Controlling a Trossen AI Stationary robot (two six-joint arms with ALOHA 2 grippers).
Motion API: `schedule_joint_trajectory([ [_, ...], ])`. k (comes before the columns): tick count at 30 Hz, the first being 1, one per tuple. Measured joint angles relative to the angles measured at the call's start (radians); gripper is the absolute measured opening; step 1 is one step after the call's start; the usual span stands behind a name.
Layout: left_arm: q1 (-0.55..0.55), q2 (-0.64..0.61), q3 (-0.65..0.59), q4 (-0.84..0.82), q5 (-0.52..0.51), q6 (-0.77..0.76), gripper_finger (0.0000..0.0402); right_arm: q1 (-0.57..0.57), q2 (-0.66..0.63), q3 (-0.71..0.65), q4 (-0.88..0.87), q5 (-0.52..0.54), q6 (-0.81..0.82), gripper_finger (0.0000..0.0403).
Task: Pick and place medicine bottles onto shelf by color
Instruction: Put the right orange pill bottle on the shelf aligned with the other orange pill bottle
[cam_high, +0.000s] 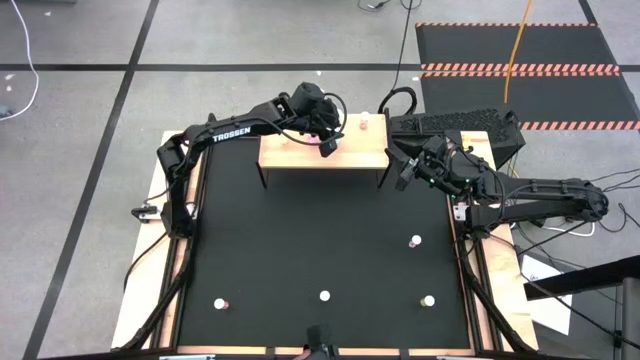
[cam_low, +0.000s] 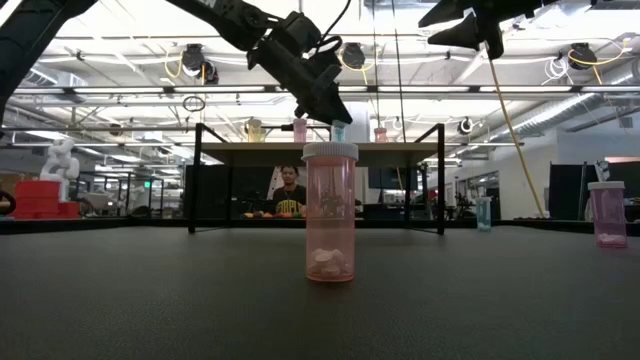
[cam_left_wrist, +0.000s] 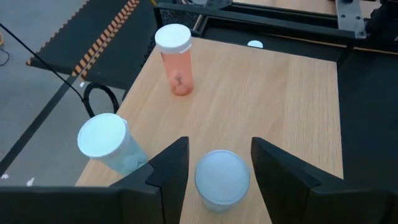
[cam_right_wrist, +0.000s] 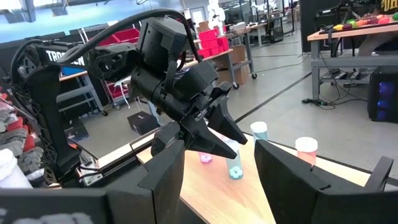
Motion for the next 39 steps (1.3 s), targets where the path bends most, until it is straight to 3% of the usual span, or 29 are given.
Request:
schedule_joint_trajectory([
  [5, 0.002, -0.021, -0.001, -0.005, 0.0, 0.01, 0.0189, 0.0, 0.0, 0.0, 0.001, 0.0, 0.004, 0.0192],
  [12, 0.007, -0.153, -0.001, 0.025, -0.029, 0.061, 0.0227, 0.0, 0.0, 0.001, -0.017, -0.028, 0.047, 0.0192],
  [18, -0.009, -0.287, 0.001, 0.099, -0.028, -0.024, 0.027, 0.001, 0.001, 0.001, -0.059, -0.04, 0.068, 0.0192],
  [26, -0.09, -0.422, 0.001, 0.109, -0.024, -0.18, 0.0274, 0.0, 0.019, 0.001, -0.079, -0.213, 0.058, 0.0192],
  [33, -0.297, -0.462, 0.001, 0.11, -0.048, -0.214, 0.0229, 0.0, 0.007, 0.001, -0.098, -0.311, 0.07, 0.0192],
  [39, -0.56, -0.397, 0.0, 0.103, -0.329, -0.173, 0.0203, -0.005, -0.034, 0.001, -0.25, -0.315, 0.041, 0.0192],
])
